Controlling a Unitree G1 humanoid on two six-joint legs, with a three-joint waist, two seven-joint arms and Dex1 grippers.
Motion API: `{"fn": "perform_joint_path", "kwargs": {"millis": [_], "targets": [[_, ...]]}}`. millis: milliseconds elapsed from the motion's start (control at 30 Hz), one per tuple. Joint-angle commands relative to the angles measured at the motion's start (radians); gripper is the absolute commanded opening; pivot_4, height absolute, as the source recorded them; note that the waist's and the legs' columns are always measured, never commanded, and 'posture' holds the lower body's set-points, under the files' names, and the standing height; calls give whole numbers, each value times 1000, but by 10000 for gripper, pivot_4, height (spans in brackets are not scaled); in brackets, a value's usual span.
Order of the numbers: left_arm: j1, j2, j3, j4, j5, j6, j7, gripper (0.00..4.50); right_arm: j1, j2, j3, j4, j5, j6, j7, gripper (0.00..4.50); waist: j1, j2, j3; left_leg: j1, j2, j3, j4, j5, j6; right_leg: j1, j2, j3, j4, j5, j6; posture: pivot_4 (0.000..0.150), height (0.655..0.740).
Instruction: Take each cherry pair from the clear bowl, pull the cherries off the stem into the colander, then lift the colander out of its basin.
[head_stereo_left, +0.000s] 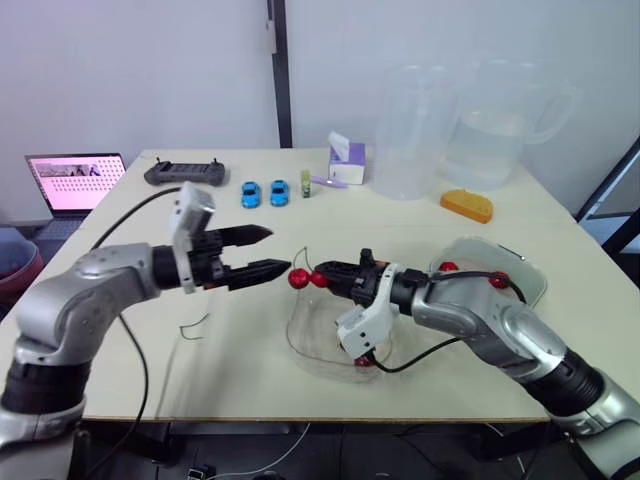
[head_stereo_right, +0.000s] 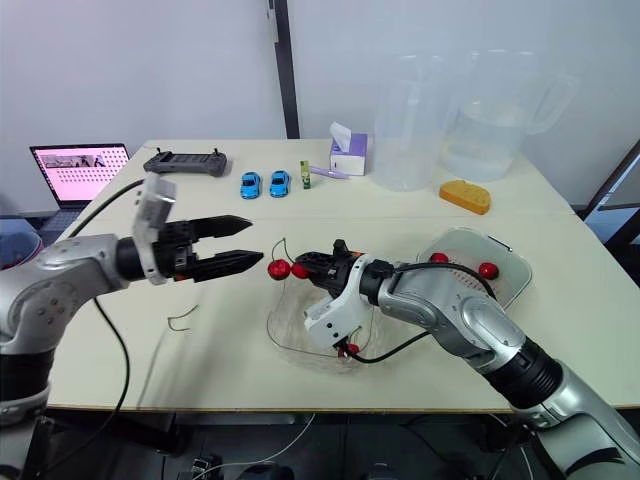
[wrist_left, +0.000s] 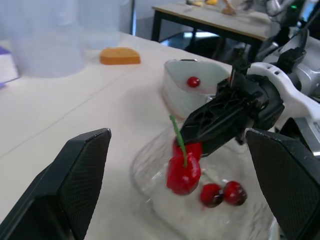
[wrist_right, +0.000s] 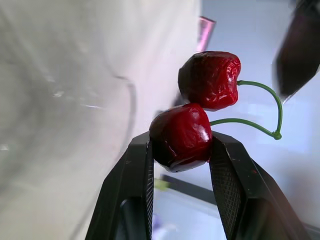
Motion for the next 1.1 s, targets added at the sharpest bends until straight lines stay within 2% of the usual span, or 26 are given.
{"fn": "perform_joint_path", "kwargs": {"millis": [33, 433, 700, 1100], "targets": [[-90, -14, -25, 0, 8, 33, 19, 45000, -33, 31, -58, -4, -42, -6, -32, 15770, -2, 0, 0, 0, 0, 0, 0, 0, 0, 0, 0, 0, 0, 0, 0, 1500, 7371], [-157, -28, -42, 23, 29, 142, 73, 45000, -23, 66, -98, 4, -94, -47, -39, 15770, -23, 0, 0, 0, -2, -2, 0, 0, 0, 0, 0, 0, 0, 0, 0, 1500, 7371], [-204, -69, -12, 58, 2, 156, 86, 45000, -34, -14, -169, 3, 48, -115, 45, 15770, -21, 0, 0, 0, -3, -3, 0, 0, 0, 2, -2, 0, 0, 0, 0, 1500, 7371], [-266, -127, -29, 98, 15, 196, 124, 45000, -71, -32, -176, 31, 47, -199, 64, 15770, -23, 0, 0, 1, -3, -3, 0, 0, 0, 1, -2, 0, 0, 0, 0, 1500, 7371]]}}
